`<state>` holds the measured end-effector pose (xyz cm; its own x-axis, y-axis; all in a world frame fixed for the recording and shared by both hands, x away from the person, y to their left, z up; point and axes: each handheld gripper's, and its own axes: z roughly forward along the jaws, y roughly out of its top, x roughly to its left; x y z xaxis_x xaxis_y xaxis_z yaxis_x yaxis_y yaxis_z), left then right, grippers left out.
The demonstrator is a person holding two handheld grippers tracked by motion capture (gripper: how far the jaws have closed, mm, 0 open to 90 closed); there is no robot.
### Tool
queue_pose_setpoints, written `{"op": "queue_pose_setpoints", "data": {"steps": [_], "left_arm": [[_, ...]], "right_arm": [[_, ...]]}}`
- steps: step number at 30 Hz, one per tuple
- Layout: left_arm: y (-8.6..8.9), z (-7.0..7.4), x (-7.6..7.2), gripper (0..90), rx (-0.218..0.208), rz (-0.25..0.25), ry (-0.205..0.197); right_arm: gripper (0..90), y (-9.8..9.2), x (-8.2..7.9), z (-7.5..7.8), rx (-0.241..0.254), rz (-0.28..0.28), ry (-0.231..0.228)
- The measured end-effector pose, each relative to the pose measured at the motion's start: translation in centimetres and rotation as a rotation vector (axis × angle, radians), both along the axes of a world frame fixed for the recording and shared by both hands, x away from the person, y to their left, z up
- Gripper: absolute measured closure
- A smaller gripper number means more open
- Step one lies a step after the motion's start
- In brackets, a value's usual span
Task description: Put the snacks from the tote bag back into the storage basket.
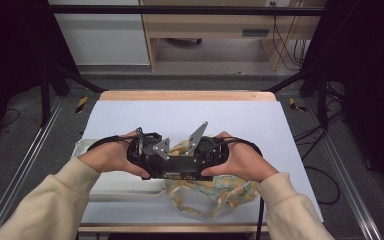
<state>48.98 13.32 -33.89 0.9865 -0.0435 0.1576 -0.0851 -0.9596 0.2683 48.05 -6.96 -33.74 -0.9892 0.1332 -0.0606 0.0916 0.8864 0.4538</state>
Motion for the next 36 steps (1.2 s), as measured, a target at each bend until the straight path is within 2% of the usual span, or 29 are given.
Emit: {"op": "queue_pose_setpoints", "data": {"steps": [7, 9, 13, 21, 23, 25, 28, 30, 32, 36], "left_arm": [[-0.1, -0.5, -0.1, 39.4, 0.034, -0.022, 0.002], [0.0, -0.6, 0.0, 40.6, 0.031, -0.023, 0.011], [0.3, -0.5, 0.1, 42.8, -0.001, -0.022, 0.028], [0.5, -0.4, 0.0, 43.6, 0.008, -0.028, 0.007], [0.6, -0.5, 0.1, 43.7, 0.010, -0.026, 0.001], [0.8, -0.5, 0.2, 43.7, 0.007, -0.021, -0.007], [1.6, -0.2, 0.3, 43.7, -0.005, -0.005, -0.013], [2.3, 0.1, 0.4, 43.7, -0.016, 0.000, -0.017], [2.9, 0.3, 0.5, 43.6, -0.026, 0.010, -0.015], [3.7, 0.5, 0.5, 43.5, -0.034, 0.016, -0.016]], "right_arm": [[43.2, 0.2, 0.0, 0.0, -0.013, 0.016, 0.007], [43.1, 0.2, 0.0, -0.2, -0.012, 0.019, 0.005], [42.3, 0.2, -0.1, -0.5, -0.011, 0.020, -0.004], [38.5, 0.3, 0.2, -0.6, -0.007, 0.018, -0.013], [31.1, 0.2, 0.1, -0.5, 0.010, 0.005, -0.014], [23.1, -0.1, -0.1, -0.4, 0.032, -0.021, -0.037], [18.7, -0.9, -0.4, 0.2, 0.067, -0.070, -0.064], [14.8, -1.6, -0.8, 0.6, 0.114, -0.105, -0.098], [12.4, -2.5, -1.1, 1.0, 0.151, -0.130, -0.109], [10.9, -3.7, -1.6, 1.1, 0.175, -0.175, -0.127]]}}
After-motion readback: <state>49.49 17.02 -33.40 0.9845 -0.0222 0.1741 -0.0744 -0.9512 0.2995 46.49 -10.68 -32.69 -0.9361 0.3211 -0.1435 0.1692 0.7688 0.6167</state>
